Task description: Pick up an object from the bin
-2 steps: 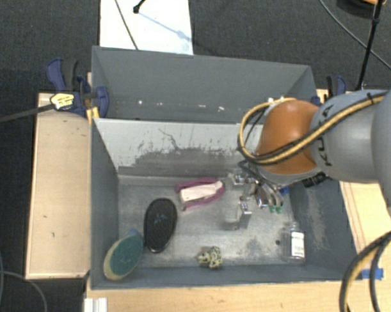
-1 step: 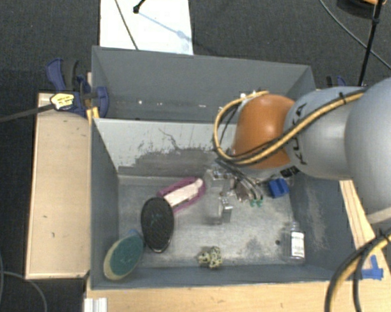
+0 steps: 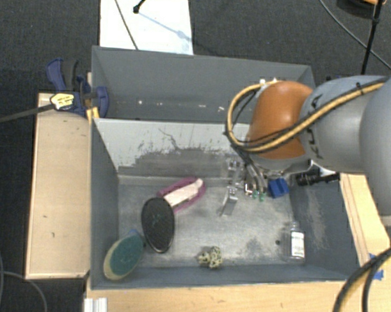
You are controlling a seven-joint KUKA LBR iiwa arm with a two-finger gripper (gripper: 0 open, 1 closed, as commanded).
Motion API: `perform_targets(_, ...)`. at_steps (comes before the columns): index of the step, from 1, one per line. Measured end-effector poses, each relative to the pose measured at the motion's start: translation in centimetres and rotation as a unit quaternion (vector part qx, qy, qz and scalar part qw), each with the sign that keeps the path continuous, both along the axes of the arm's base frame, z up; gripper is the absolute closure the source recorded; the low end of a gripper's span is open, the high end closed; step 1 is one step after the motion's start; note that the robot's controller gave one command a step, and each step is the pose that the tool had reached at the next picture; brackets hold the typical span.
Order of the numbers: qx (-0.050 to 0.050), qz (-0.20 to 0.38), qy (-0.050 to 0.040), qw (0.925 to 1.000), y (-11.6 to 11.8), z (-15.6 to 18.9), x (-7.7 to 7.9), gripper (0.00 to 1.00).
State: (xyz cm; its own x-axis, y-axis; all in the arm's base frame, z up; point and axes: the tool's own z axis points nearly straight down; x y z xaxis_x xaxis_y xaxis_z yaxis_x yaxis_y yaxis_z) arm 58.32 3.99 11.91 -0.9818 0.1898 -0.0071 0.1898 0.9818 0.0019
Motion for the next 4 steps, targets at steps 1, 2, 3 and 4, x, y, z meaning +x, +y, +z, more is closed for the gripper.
perform_targets(1,-0.002,0.052,0.0013,0.9986,-10.1,1.9,-1.5,0.00)
perform_targets(2,0.000,0.023,0.0046,0.9997,-12.3,-2.6,-0.5,0.00)
perform_targets(3,-0.003,0.171,0.0008,0.9852,-18.1,-1.7,0.3,0.00)
perform_targets(4,-0.004,0.165,-0.0047,0.9862,-16.2,-4.4,1.4,0.00)
